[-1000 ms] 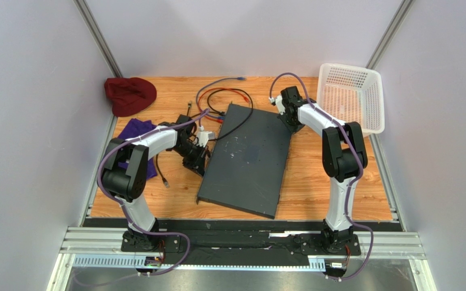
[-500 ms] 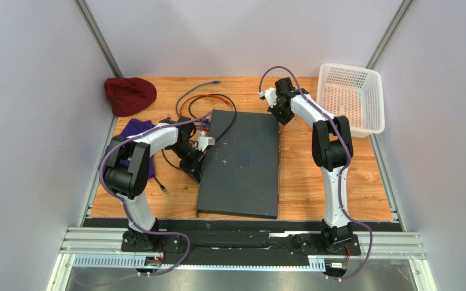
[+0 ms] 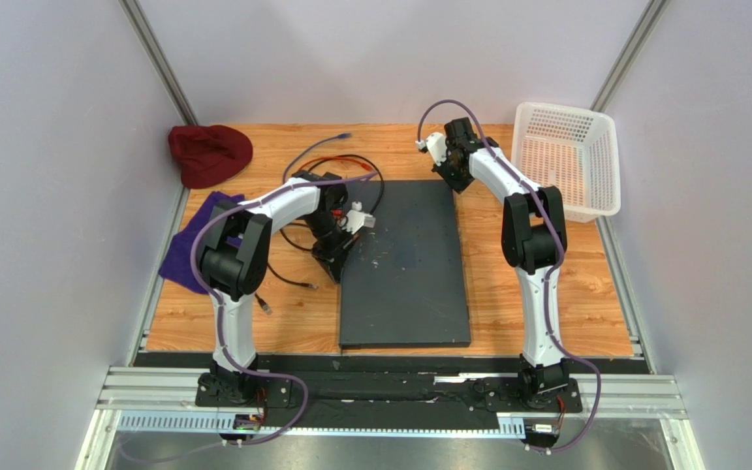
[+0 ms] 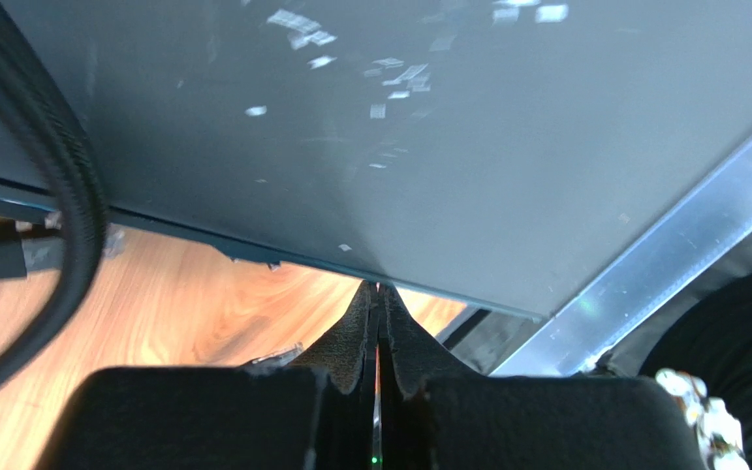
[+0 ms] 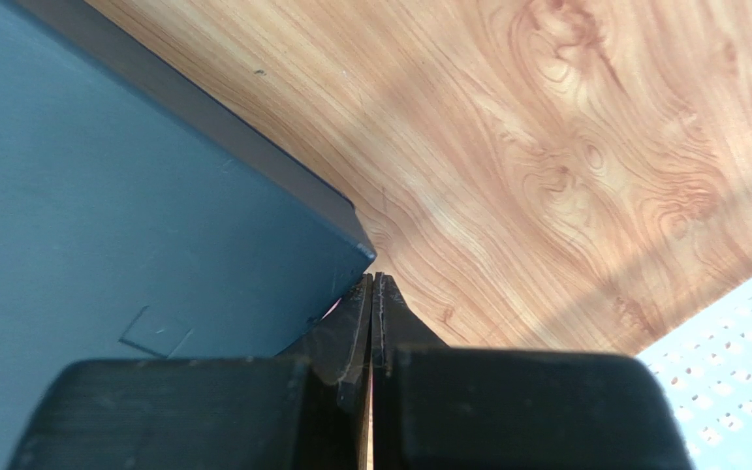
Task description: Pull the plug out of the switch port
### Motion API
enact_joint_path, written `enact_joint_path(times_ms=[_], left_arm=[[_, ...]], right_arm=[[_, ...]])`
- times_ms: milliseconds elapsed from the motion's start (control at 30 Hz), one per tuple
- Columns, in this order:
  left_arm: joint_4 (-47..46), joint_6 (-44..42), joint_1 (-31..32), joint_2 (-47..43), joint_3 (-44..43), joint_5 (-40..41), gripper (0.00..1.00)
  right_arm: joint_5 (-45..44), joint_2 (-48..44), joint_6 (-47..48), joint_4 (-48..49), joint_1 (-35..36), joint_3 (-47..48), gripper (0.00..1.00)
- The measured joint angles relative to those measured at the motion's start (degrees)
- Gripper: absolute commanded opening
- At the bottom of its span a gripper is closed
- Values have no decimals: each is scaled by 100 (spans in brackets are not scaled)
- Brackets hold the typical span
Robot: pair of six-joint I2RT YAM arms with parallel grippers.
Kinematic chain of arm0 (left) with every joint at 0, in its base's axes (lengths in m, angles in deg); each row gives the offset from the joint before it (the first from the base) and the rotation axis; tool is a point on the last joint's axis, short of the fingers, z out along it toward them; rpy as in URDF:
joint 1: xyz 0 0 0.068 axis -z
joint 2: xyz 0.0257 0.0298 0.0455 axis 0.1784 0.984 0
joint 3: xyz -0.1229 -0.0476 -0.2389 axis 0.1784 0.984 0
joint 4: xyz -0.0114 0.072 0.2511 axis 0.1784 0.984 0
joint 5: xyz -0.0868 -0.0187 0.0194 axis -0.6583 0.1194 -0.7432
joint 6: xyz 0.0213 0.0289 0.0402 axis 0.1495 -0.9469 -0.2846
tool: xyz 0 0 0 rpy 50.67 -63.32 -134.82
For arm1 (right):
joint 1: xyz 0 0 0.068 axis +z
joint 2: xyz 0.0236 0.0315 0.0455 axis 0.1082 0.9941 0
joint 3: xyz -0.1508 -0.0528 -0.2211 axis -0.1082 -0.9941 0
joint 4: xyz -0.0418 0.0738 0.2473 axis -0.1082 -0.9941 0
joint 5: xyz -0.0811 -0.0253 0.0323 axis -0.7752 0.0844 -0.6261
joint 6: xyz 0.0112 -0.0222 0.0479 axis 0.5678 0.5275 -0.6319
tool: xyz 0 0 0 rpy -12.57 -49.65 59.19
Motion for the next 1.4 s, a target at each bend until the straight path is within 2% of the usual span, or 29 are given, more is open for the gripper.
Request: enact_joint_path(times_ms=[100, 133, 200, 233, 267, 300, 333, 367, 433, 467, 633, 767, 933, 1000, 1233, 1400], left_arm=[[39, -96, -7, -72, -179, -354, 0], [-44, -98, -76, -146, -199, -697, 0], [-87, -107, -236, -343, -299, -1088, 8], [-68, -105, -350, -472, -372, -1237, 13], [-52, -98, -518, -612, -479, -1362, 24], [-59, -96, -686, -723, -584, -1436, 30], [-72, -74, -857, -809, -726, -1456, 36], [-153, 31, -1062, -887, -927, -1478, 50], [-452, 190, -1346, -933, -1207, -1467, 77], [-638, 378, -1480, -914, -1351, -1423, 95], [-1416, 964, -1589, -448, -1963, -1161, 92], [-1794, 1069, -1615, 212, -2347, -1226, 74], [-1969, 1231, -1869, 1615, -3456, -1725, 61], [-2072, 1272, -1974, 1993, -3600, -1858, 59], [-2140, 1497, -2129, 2341, -3617, -2159, 48], [-2258, 1628, -2146, 2341, -3644, -2345, 48]], right_arm=[[-7, -101, 9, -33, 11, 28, 0], [13, -155, 4, -59, 31, 42, 0], [63, -330, -22, -116, 98, 44, 0], [114, -455, -63, -142, 155, 44, 6], [142, -590, -109, -153, 212, 44, 16], [179, -772, -173, -177, 280, 44, 29], [199, -949, -269, -199, 317, 44, 57], [236, -1139, -391, -221, 363, 44, 70], [354, -1486, -623, -286, 439, 44, 88], [431, -1665, -772, -356, 459, 57, 91], [898, -2048, -1305, -619, 413, 175, 93], [1174, -1923, -1517, -791, 398, 181, 90], [1379, -1325, -1543, -901, 369, 284, 86], [1475, -1073, -1611, -949, 361, 323, 84], [1851, -896, -1729, -1132, 413, 332, 81], [1926, -896, -1727, -1137, 551, 334, 82]])
